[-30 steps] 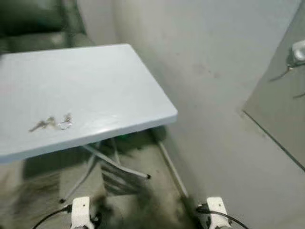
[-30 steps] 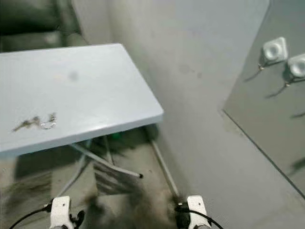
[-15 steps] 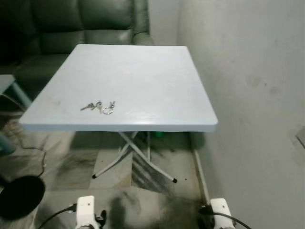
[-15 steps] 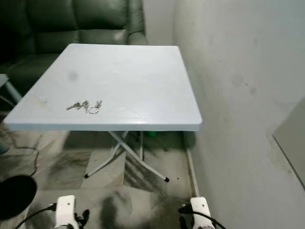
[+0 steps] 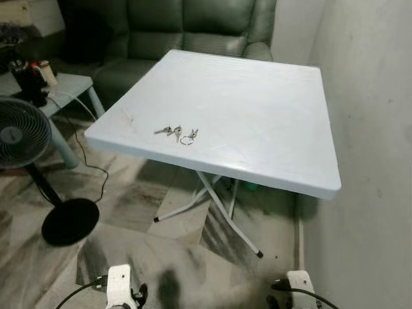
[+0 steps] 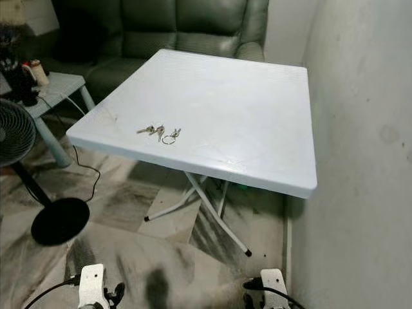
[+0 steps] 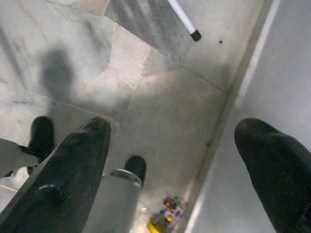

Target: Hang keys on a hook

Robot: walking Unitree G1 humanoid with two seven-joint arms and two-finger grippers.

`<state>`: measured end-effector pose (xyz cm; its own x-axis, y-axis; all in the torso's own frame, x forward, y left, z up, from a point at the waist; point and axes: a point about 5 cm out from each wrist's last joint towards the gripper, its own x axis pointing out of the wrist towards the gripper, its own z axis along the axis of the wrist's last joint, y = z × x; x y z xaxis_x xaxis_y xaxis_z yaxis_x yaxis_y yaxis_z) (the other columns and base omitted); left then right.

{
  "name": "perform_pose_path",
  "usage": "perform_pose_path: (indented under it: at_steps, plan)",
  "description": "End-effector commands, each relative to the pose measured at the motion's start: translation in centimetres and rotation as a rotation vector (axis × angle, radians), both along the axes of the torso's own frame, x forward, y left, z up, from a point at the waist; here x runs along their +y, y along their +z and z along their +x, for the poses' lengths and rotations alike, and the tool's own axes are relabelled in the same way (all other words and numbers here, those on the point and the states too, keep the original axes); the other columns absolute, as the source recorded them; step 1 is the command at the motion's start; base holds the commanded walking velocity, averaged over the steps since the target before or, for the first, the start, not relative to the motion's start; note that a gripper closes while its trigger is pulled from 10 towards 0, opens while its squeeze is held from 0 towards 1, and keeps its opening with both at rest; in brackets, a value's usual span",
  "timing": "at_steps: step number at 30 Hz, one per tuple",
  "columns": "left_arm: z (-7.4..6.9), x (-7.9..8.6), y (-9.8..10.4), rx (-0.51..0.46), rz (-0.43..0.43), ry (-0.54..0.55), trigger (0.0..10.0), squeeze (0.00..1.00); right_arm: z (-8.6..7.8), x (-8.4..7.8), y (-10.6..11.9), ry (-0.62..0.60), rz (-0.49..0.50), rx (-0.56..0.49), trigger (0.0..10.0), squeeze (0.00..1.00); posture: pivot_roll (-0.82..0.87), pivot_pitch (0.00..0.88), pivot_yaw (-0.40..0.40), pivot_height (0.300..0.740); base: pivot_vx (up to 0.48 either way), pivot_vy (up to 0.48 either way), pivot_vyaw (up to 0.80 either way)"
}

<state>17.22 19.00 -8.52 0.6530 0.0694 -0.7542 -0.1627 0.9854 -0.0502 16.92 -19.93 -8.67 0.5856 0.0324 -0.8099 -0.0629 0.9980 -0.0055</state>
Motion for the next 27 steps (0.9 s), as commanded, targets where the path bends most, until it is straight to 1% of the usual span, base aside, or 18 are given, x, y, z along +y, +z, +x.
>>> perform_pose_path:
  at_steps: [1,5,11,27]
  plan:
    - [0.32,0.56,0.22,-0.011,0.007,0.02,10.0,0.0,0.37,0.25,0.14,0.0,0.005,-0.012,10.0,0.0,-0.04,0.0,-0.038,0.74,0.0,0.0,0.0]
    - [0.33,0.57,0.22,-0.01,0.005,0.023,10.0,0.0,0.34,0.29,0.11,-0.008,0.011,-0.013,10.0,0.0,-0.05,0.0,-0.036,0.74,0.0,0.0,0.0]
    - [0.36,0.56,0.23,-0.011,0.001,0.028,10.0,0.0,0.33,0.35,0.1,-0.011,0.012,-0.015,10.0,0.0,-0.05,0.0,-0.036,0.74,0.0,0.283,0.0]
    - [0.4,0.52,0.24,-0.012,-0.005,0.031,10.0,0.0,0.38,0.35,0.13,-0.018,0.014,-0.017,10.0,0.0,-0.05,0.0,-0.036,0.74,0.0,0.457,0.0]
